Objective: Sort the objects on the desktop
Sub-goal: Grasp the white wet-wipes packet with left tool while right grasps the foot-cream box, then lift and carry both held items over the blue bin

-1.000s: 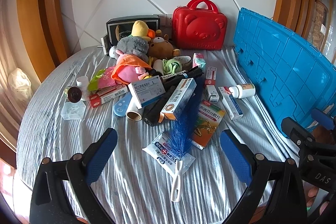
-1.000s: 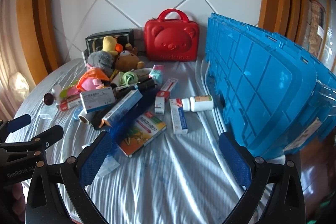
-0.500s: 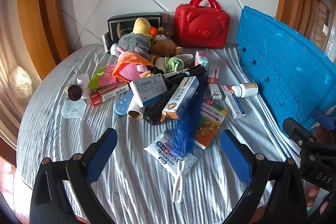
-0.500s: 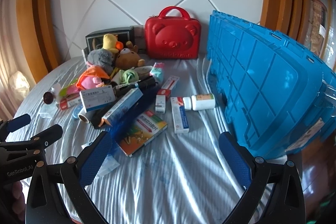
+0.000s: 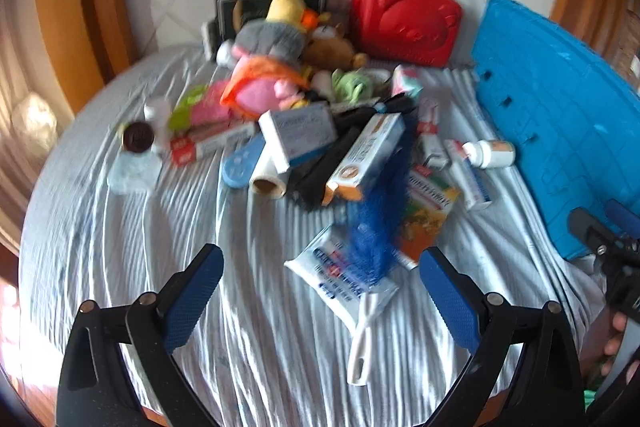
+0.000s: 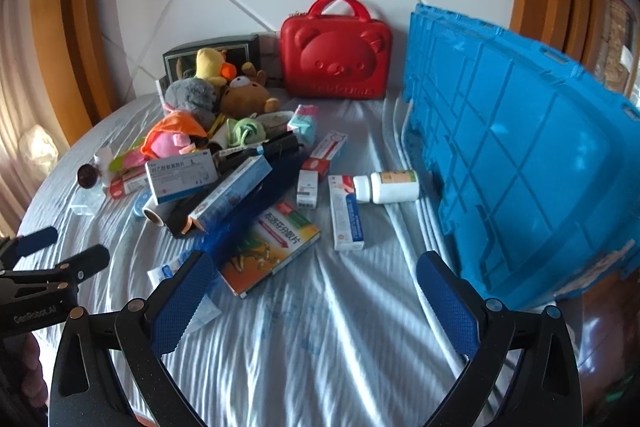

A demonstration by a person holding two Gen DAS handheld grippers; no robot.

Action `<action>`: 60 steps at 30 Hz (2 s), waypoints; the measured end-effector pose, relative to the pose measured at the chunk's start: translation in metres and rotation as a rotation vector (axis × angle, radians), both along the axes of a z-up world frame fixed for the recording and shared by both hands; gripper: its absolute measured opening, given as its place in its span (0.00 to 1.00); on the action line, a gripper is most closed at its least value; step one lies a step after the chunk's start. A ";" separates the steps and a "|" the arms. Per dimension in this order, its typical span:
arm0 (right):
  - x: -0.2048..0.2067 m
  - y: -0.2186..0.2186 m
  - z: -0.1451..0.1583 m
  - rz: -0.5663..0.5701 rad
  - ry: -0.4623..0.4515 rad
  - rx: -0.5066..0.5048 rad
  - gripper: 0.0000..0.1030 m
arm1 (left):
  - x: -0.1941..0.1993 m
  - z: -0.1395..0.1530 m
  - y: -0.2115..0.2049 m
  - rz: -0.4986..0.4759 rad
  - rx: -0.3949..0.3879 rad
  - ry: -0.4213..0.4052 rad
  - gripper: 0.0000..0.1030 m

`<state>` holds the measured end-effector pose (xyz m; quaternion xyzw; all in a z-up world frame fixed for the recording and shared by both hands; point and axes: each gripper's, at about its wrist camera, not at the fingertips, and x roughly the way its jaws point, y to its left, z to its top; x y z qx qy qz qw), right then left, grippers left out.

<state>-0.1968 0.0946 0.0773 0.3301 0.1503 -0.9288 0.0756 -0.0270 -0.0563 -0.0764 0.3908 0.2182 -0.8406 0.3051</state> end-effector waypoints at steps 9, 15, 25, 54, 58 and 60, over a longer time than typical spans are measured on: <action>-0.058 0.016 -0.042 -0.029 -0.163 -0.010 1.00 | -0.006 -0.047 -0.031 0.005 0.073 -0.093 0.97; -0.090 0.030 -0.064 -0.075 -0.252 -0.001 1.00 | -0.037 -0.086 -0.032 0.010 0.076 -0.190 0.89; -0.121 0.052 -0.094 -0.089 -0.356 0.047 1.00 | -0.068 -0.128 -0.040 0.160 0.234 -0.226 0.87; -0.206 0.024 -0.091 -0.066 -0.331 0.076 0.37 | -0.064 -0.059 -0.046 0.214 0.009 -0.184 0.55; -0.156 0.011 -0.046 0.004 -0.256 0.051 0.37 | -0.067 -0.030 -0.048 0.176 -0.030 -0.104 0.55; -0.130 0.002 -0.026 0.032 -0.212 0.040 0.37 | -0.064 -0.008 -0.037 0.151 -0.063 -0.065 0.55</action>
